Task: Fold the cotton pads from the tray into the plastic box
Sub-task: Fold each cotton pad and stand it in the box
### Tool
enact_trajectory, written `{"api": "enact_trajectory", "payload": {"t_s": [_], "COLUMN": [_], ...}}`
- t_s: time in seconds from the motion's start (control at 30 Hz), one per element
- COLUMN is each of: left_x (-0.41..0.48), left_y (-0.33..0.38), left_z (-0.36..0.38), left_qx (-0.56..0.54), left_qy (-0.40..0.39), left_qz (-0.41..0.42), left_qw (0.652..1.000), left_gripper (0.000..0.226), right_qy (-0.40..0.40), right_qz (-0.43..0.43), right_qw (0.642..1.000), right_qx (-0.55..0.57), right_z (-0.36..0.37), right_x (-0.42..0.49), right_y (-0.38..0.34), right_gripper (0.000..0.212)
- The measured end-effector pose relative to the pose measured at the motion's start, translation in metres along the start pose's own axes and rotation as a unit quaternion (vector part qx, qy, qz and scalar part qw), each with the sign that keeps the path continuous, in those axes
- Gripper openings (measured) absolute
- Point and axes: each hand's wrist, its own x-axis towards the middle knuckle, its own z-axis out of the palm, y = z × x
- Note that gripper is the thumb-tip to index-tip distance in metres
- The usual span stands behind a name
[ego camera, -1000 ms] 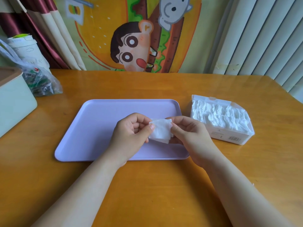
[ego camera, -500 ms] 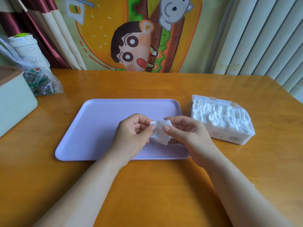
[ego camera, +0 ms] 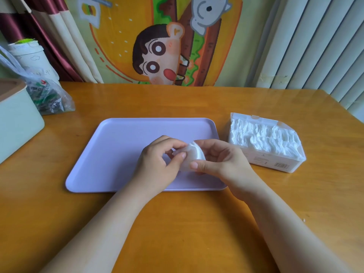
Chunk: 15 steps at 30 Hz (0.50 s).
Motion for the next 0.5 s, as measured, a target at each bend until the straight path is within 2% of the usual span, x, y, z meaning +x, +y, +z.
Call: {"api": "enact_trajectory", "payload": {"t_s": [0.1,0.17,0.33,0.5], "left_x": [0.0017,0.0023,0.0004,-0.001], "left_y": [-0.0003,0.0002,0.0032,0.0043], "left_z": [-0.0009,-0.0008,0.0003,-0.0002], "left_qx": [-0.056,-0.085,-0.117,-0.129], "left_qy": [0.02,0.022,0.018,0.029], "left_qz": [-0.083,-0.105,-0.117,-0.111], "left_qw": [0.995,0.991,0.986,0.985], "left_gripper": [0.015,0.013,0.016,0.017], "right_qy": [-0.013,-0.005,0.026,0.023], "right_qz": [-0.025,-0.024,-0.019,-0.017], "right_qw": [0.997,0.996,0.996,0.998], "right_qx": [-0.07,-0.089,-0.083,-0.059], "right_z": [0.0006,0.0015,0.0041,0.0009], "right_x": [0.0004,0.001,0.0016,0.0021], "right_y": [0.0008,0.0021,0.0048,0.008], "right_gripper": [0.055,0.055,0.04,0.024]}}
